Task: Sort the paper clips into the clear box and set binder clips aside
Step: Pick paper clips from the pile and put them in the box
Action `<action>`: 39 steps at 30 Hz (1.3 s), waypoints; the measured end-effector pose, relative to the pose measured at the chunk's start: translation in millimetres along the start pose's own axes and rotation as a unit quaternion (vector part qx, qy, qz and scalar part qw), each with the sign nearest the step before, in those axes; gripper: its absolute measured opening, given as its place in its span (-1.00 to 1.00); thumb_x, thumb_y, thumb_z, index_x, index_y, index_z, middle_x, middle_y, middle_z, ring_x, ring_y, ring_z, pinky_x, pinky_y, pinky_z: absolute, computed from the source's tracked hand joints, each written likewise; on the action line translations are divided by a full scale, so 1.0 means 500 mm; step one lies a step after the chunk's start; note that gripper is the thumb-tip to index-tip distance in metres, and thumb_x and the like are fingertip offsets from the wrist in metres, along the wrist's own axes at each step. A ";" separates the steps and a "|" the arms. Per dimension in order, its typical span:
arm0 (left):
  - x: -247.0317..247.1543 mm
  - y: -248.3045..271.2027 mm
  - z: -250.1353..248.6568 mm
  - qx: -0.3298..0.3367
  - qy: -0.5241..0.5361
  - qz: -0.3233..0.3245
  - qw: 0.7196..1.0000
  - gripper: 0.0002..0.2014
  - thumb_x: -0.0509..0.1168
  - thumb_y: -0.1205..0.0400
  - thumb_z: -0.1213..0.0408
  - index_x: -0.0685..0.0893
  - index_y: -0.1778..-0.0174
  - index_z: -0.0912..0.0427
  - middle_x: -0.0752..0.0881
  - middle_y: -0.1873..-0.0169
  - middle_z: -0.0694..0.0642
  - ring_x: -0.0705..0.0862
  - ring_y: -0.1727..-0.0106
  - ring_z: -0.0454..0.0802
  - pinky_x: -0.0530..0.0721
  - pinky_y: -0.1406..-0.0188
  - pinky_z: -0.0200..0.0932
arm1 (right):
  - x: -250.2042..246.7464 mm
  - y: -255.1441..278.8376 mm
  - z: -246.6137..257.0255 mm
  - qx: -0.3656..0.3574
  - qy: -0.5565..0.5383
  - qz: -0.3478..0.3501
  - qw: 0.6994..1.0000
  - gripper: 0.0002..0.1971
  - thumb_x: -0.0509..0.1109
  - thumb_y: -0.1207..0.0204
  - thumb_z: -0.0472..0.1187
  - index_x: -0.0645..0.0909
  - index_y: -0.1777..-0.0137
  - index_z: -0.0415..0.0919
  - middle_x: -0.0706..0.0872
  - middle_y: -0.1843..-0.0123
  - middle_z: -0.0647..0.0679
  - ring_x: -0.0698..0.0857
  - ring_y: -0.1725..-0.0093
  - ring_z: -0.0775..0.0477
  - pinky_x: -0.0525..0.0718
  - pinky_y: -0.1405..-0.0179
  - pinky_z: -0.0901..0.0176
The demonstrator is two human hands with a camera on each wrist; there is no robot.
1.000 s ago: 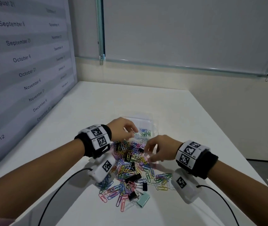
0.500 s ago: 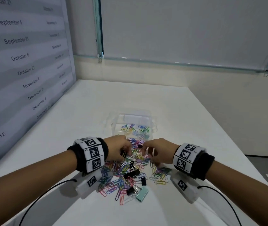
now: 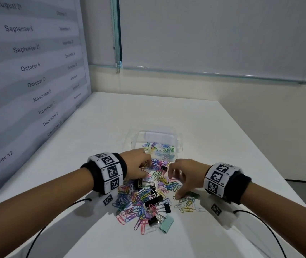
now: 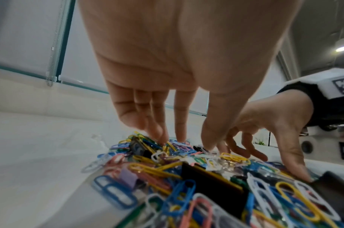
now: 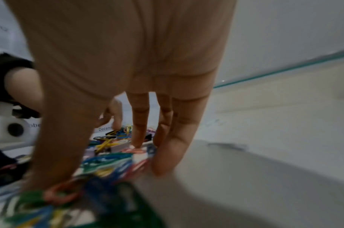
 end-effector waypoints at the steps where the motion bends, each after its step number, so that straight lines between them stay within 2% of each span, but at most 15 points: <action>1: 0.003 -0.006 -0.002 -0.005 -0.007 -0.002 1.000 -0.58 0.31 -0.58 0.04 0.49 -0.35 0.03 0.47 -0.23 0.09 0.52 -0.23 0.04 0.55 -0.28 -0.05 | 0.005 -0.003 0.002 -0.006 -0.024 -0.006 1.000 -0.56 0.65 -0.21 0.01 0.58 -0.04 -0.04 0.57 0.08 0.08 0.53 0.11 0.05 0.54 0.10 0.21; 3: 0.007 -0.016 -0.005 -0.011 -0.022 -0.008 1.000 -0.51 0.34 -0.56 0.06 0.44 -0.40 0.03 0.41 -0.32 0.12 0.45 -0.33 0.08 0.51 -0.34 0.01 | 0.013 -0.008 0.006 -0.015 -0.057 -0.007 0.998 -0.74 0.61 -0.29 -0.08 0.58 0.15 -0.03 0.57 0.28 0.14 0.56 0.21 0.06 0.56 0.14 0.19; 6: 0.013 -0.026 -0.006 -0.019 -0.035 -0.017 0.999 -0.51 0.37 -0.54 0.12 0.44 -0.39 0.03 0.39 -0.34 0.14 0.43 -0.34 0.12 0.52 -0.31 0.00 | 0.016 -0.010 0.007 -0.022 -0.064 -0.006 0.998 -0.78 0.56 -0.36 -0.17 0.55 0.30 0.05 0.60 0.36 0.19 0.58 0.31 0.17 0.57 0.15 0.26; 8: 0.012 -0.027 -0.006 -0.018 -0.027 -0.021 0.999 -0.58 0.36 -0.56 0.20 0.50 -0.34 0.08 0.43 -0.31 0.16 0.51 -0.27 0.13 0.55 -0.21 -0.05 | 0.008 -0.009 0.005 -0.026 -0.067 -0.013 0.997 -0.83 0.50 -0.39 -0.25 0.61 0.28 0.04 0.63 0.35 0.23 0.58 0.36 0.30 0.58 0.18 0.35; 11: 0.006 -0.025 -0.009 -0.007 -0.010 -0.022 1.000 -0.72 0.32 -0.60 0.28 0.59 -0.23 0.16 0.55 -0.22 0.17 0.59 -0.19 0.11 0.52 -0.07 -0.16 | -0.006 -0.007 0.002 -0.031 -0.094 -0.029 0.995 -0.87 0.39 -0.45 -0.37 0.72 0.12 -0.15 0.67 0.38 0.24 0.63 0.50 0.37 0.61 0.24 0.46; 14: -0.001 -0.022 -0.005 -0.007 0.029 -0.044 0.999 -0.81 0.28 -0.61 0.34 0.68 -0.12 0.20 0.68 -0.15 0.14 0.64 -0.15 0.07 0.49 0.01 -0.25 | -0.025 -0.010 -0.004 -0.013 -0.140 -0.056 0.988 -0.90 0.41 -0.48 -0.37 0.73 0.11 -0.20 0.73 0.32 0.10 0.67 0.50 0.26 0.70 0.28 0.37; 17: -0.010 -0.020 -0.002 -0.008 0.073 -0.066 0.995 -0.83 0.29 -0.61 0.36 0.72 -0.08 0.21 0.74 -0.09 0.14 0.67 -0.10 0.03 0.50 0.03 -0.29 | -0.054 -0.019 -0.007 -0.007 -0.151 -0.109 0.982 -0.92 0.40 -0.50 -0.31 0.71 0.12 -0.14 0.74 0.31 0.08 0.68 0.51 0.20 0.72 0.32 0.33; 23: -0.032 -0.031 -0.001 -0.024 0.157 -0.138 0.978 -0.77 0.19 -0.67 0.34 0.69 -0.16 0.15 0.70 -0.10 0.11 0.59 0.06 -0.05 0.50 0.03 -0.27 | -0.114 -0.053 -0.019 0.025 -0.190 -0.238 0.952 -0.95 0.42 -0.49 -0.25 0.67 0.17 -0.10 0.75 0.31 0.01 0.67 0.55 0.12 0.68 0.36 0.27; 25: -0.042 -0.043 0.002 -0.035 0.201 -0.163 0.965 -0.77 0.17 -0.68 0.37 0.70 -0.14 0.18 0.68 -0.01 0.13 0.63 0.12 -0.01 0.59 0.02 -0.21 | -0.122 -0.067 -0.024 0.046 -0.212 -0.270 0.938 -0.93 0.39 -0.49 -0.30 0.67 0.16 -0.12 0.76 0.23 -0.07 0.67 0.54 0.07 0.66 0.45 0.33; 27: -0.052 -0.056 0.005 -0.051 0.250 -0.180 0.950 -0.76 0.15 -0.68 0.41 0.70 -0.13 0.20 0.64 0.09 0.09 0.70 0.19 0.06 0.70 0.00 -0.11 | -0.123 -0.077 -0.026 0.065 -0.222 -0.280 0.932 -0.90 0.34 -0.51 -0.33 0.68 0.11 -0.16 0.76 0.16 -0.10 0.69 0.47 -0.05 0.71 0.43 0.28; 29: -0.062 -0.068 0.008 -0.062 0.273 -0.188 0.941 -0.73 0.12 -0.68 0.43 0.68 -0.17 0.21 0.63 0.07 0.08 0.72 0.23 0.07 0.73 -0.03 -0.06 | -0.118 -0.079 -0.027 0.073 -0.213 -0.274 0.935 -0.88 0.32 -0.54 -0.32 0.69 0.08 -0.18 0.73 0.12 -0.08 0.73 0.37 -0.14 0.76 0.34 0.14; 32: -0.070 -0.079 0.016 -0.070 0.290 -0.190 0.935 -0.68 0.09 -0.67 0.46 0.63 -0.28 0.20 0.63 -0.12 0.16 0.68 0.19 0.07 0.71 -0.13 0.00 | -0.105 -0.069 -0.027 0.063 -0.184 -0.251 0.948 -0.87 0.31 -0.54 -0.31 0.68 0.10 -0.13 0.72 0.10 -0.05 0.72 0.38 -0.11 0.73 0.39 0.18; 34: -0.071 -0.077 0.017 -0.068 0.278 -0.184 0.940 -0.65 0.12 -0.67 0.46 0.59 -0.33 0.16 0.60 -0.20 0.13 0.64 0.13 0.02 0.67 -0.14 -0.06 | -0.093 -0.051 -0.024 0.047 -0.153 -0.213 0.964 -0.88 0.34 -0.52 -0.29 0.66 0.14 -0.06 0.72 0.15 0.01 0.71 0.43 -0.04 0.71 0.36 0.18; 37: -0.066 -0.056 0.004 -0.029 0.240 -0.165 0.956 -0.68 0.21 -0.64 0.39 0.61 -0.30 0.09 0.58 -0.08 0.02 0.57 0.20 -0.11 0.55 0.08 -0.22 | -0.070 -0.014 -0.020 0.030 -0.129 -0.114 0.985 -0.93 0.45 -0.47 -0.20 0.64 0.14 0.01 0.71 0.21 0.11 0.72 0.35 0.01 0.71 0.34 0.22; 39: -0.055 -0.035 -0.013 0.008 0.208 -0.122 0.970 -0.73 0.26 -0.61 0.32 0.64 -0.22 0.07 0.61 0.02 -0.03 0.54 0.28 -0.23 0.51 0.22 -0.32 | -0.049 0.009 -0.020 0.035 -0.110 -0.038 0.993 -0.82 0.53 -0.40 -0.10 0.65 0.03 0.02 0.68 0.15 0.16 0.68 0.31 0.09 0.70 0.28 0.26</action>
Point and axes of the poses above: each hand's wrist, its own y-axis away from the middle knuckle, its own x-axis out of the palm, z = x × y, the point moved 2 cm from there along -y, towards the middle knuckle
